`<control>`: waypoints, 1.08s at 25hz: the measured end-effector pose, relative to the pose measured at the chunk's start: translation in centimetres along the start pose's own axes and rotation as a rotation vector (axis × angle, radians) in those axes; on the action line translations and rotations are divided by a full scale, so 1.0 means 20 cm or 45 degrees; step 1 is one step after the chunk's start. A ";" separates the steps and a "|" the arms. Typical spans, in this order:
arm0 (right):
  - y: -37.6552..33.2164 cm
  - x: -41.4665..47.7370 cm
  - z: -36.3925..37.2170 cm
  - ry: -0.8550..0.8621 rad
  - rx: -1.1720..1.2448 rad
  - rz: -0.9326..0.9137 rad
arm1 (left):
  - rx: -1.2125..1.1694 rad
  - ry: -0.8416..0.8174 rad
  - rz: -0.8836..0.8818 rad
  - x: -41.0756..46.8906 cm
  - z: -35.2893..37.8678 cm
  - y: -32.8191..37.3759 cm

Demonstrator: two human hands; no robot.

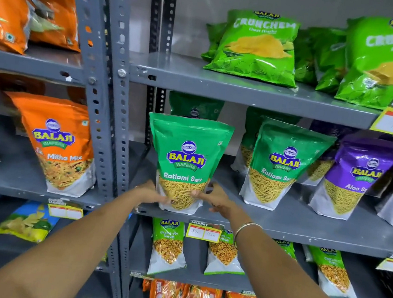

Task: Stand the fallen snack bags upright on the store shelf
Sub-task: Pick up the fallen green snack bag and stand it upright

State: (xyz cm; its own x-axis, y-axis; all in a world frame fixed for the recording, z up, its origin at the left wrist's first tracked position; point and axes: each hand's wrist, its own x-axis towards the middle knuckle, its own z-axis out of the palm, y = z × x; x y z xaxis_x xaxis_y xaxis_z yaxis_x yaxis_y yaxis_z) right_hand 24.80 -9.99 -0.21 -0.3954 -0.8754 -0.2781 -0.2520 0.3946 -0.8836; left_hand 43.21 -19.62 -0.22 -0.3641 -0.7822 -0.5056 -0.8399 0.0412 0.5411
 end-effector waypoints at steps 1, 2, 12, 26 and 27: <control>0.02 0.00 -0.04 0.018 -0.010 0.023 | 0.121 -0.162 -0.088 -0.01 0.00 0.02; 0.03 0.00 -0.10 0.056 -0.012 0.046 | 0.229 -0.336 -0.155 -0.03 0.00 0.05; 0.44 0.08 -1.02 0.523 -0.015 0.149 | -0.149 -0.264 0.404 0.13 0.54 0.86; 0.63 0.26 -1.22 0.007 0.332 -0.119 | -0.461 0.336 0.295 0.20 0.89 1.09; 0.64 0.23 -1.22 0.025 0.313 -0.115 | -0.459 0.340 0.293 0.17 0.90 1.09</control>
State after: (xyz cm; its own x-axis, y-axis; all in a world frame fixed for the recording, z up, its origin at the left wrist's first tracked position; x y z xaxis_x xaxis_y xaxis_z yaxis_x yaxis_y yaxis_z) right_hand -1.76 -2.20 -3.54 -0.3990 -0.8973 -0.1889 -0.0658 0.2335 -0.9701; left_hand 16.50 -10.21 -2.18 -0.3680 -0.9118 -0.1819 -0.5407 0.0507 0.8397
